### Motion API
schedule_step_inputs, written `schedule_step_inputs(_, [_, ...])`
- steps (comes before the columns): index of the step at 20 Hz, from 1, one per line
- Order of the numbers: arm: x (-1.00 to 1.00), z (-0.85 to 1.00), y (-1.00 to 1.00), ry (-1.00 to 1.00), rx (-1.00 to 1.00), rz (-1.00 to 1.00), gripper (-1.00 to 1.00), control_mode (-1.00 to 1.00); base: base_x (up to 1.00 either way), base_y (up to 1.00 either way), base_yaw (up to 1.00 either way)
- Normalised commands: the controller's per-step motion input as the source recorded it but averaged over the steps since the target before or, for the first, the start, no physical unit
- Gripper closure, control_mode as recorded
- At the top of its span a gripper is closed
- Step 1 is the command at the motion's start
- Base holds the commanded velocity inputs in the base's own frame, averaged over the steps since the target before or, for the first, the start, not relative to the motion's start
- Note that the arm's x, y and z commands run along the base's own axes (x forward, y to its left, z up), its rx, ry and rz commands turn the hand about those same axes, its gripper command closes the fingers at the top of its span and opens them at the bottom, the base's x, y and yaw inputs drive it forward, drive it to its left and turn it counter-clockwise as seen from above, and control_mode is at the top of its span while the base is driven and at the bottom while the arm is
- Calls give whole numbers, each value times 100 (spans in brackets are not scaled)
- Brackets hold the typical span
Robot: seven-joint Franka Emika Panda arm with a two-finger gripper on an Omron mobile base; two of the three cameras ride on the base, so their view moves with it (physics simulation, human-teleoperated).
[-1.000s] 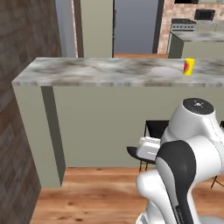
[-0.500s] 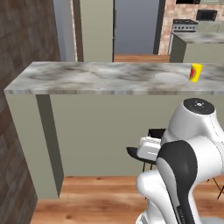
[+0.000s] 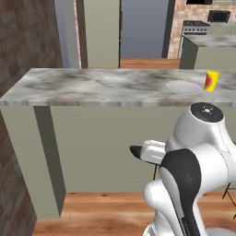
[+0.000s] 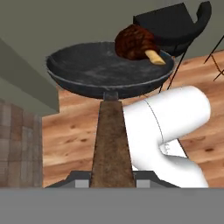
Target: Pick up the pan with the steak in it and place it on the dining table. Then place the steak on the plate.
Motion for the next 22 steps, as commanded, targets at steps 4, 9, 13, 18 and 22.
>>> schedule_step_inputs(4, [2,16,20,-45,-3,4,100,-100,0,0,0])
schedule_step_inputs(9, [0,12,13,-48,-5,3,100,-100,0,0,0])
schedule_step_inputs(13, [0,16,6,-36,-1,1,100,-100,0,0,0])
schedule_step_inputs(18, [2,12,0,-24,0,5,100,-100,0,0,0])
schedule_step_inputs(22, [10,10,-2,-14,0,2,100,-100,0,0,0])
